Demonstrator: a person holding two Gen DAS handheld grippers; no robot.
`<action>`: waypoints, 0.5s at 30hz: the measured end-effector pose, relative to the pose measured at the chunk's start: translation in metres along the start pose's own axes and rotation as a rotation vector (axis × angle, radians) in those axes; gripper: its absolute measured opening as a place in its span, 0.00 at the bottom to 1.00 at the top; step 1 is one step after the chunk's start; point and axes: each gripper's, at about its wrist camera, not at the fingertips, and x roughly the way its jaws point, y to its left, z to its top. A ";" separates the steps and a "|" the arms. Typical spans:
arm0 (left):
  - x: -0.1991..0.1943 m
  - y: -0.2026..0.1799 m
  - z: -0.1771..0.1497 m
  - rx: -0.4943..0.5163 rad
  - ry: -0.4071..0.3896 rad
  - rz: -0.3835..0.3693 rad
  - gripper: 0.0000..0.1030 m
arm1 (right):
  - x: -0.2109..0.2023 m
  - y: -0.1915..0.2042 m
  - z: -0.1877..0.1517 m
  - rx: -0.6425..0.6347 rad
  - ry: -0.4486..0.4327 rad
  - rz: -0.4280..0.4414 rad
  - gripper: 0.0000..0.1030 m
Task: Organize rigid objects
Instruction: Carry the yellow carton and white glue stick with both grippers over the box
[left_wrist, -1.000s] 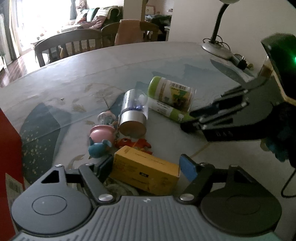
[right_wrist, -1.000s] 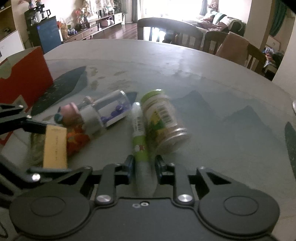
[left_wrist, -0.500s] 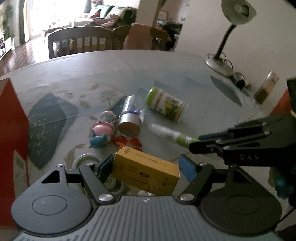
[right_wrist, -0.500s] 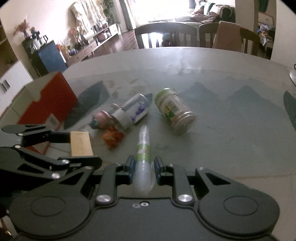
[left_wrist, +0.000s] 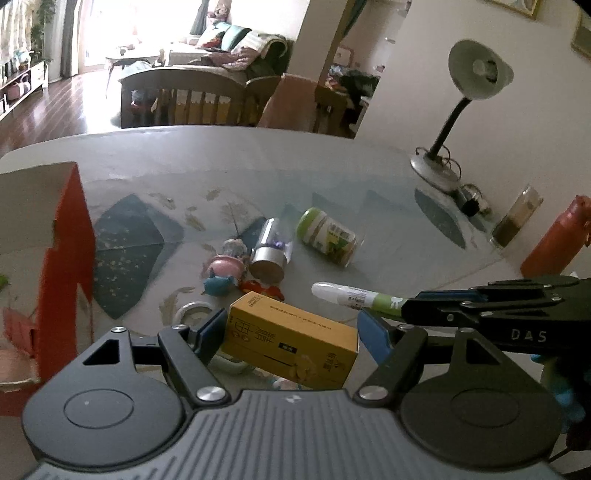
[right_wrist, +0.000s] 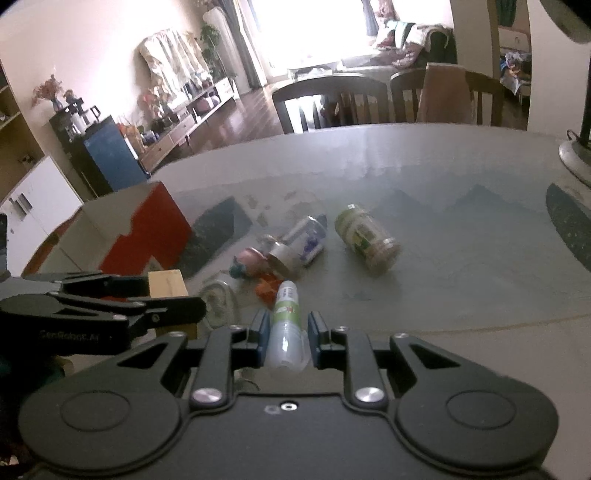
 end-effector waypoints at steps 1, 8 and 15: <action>-0.004 0.002 0.001 -0.002 -0.005 0.001 0.75 | -0.003 0.003 0.001 -0.002 -0.009 0.003 0.20; -0.035 0.017 0.013 -0.026 -0.049 0.020 0.75 | -0.019 0.033 0.018 -0.040 -0.073 0.017 0.20; -0.074 0.044 0.026 -0.045 -0.115 0.053 0.75 | -0.022 0.073 0.037 -0.089 -0.131 0.045 0.20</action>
